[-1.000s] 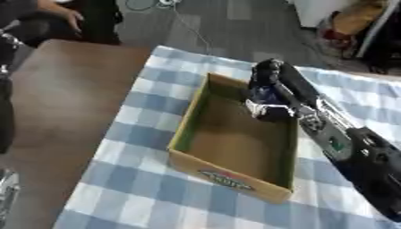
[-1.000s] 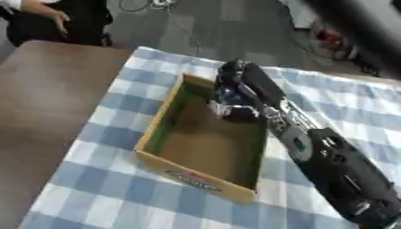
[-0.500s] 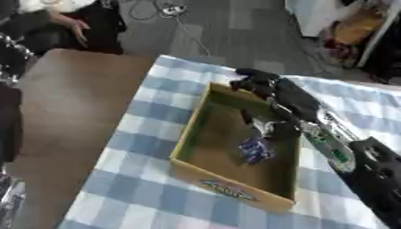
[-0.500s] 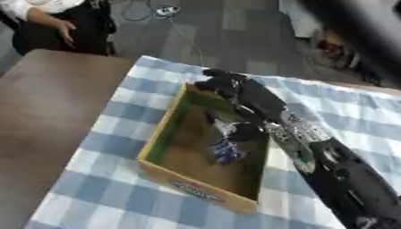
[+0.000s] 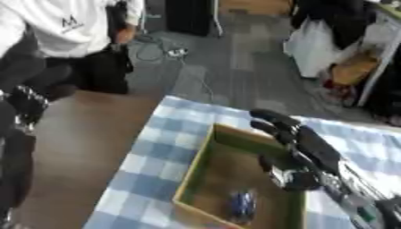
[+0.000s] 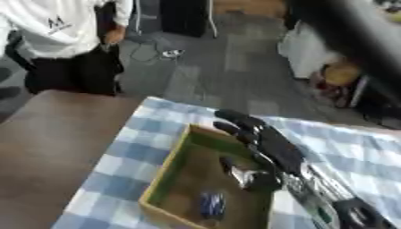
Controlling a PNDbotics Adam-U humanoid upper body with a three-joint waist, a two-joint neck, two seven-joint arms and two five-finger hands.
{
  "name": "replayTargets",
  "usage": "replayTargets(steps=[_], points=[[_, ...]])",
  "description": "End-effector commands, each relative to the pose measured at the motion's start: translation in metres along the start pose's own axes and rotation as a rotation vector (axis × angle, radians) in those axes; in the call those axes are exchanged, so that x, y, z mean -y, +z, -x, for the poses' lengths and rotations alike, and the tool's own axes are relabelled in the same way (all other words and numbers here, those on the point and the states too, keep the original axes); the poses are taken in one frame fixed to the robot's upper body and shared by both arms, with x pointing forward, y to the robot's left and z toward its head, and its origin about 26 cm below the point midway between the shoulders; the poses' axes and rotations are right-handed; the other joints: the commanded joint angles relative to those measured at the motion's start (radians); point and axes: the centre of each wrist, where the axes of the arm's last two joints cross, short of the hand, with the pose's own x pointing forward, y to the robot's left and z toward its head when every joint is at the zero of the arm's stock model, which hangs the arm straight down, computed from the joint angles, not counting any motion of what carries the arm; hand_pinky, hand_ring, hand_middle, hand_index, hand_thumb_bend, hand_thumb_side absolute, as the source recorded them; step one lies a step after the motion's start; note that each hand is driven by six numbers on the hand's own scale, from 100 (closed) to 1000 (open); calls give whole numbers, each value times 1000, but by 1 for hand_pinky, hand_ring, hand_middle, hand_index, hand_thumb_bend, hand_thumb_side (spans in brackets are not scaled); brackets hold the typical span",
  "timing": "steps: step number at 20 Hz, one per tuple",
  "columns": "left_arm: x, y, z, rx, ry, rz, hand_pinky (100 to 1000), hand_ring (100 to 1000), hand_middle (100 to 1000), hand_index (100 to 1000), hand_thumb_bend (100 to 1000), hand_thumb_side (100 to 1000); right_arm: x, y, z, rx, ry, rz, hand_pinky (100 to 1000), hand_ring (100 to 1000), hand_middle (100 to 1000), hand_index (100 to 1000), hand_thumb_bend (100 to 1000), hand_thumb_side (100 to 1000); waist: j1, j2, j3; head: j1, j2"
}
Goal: Pick up objects on the table and place them in the box.
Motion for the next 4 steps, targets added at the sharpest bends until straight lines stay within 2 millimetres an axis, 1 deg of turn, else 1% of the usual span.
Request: replayTargets(steps=[1, 2, 3, 4], points=[[-6, -3, -4, 19, -30, 5, 789, 832, 1000, 888, 227, 938, 44, -14, -18, 37, 74, 236, 827, 921, 927, 910, 168, 1000, 4, -20, -6, 18, -110], [-7, -3, -4, 17, -34, 5, 789, 832, 1000, 888, 227, 938, 51, -12, -26, 45, 85, 312, 783, 890, 904, 885, 158, 1000, 5, -20, -9, 18, -137], [-8, -2, -4, 13, -38, 6, 789, 832, 1000, 888, 226, 939, 59, -12, -36, 61, 91, 391, 690, 832, 869, 866, 142, 1000, 7, -22, -14, 21, -170], [-9, -1, -3, 10, -41, 6, 789, 832, 1000, 888, 226, 939, 64, -12, -42, 73, 98, 444, 666, 817, 859, 860, 129, 1000, 7, -22, -17, 22, -188]])
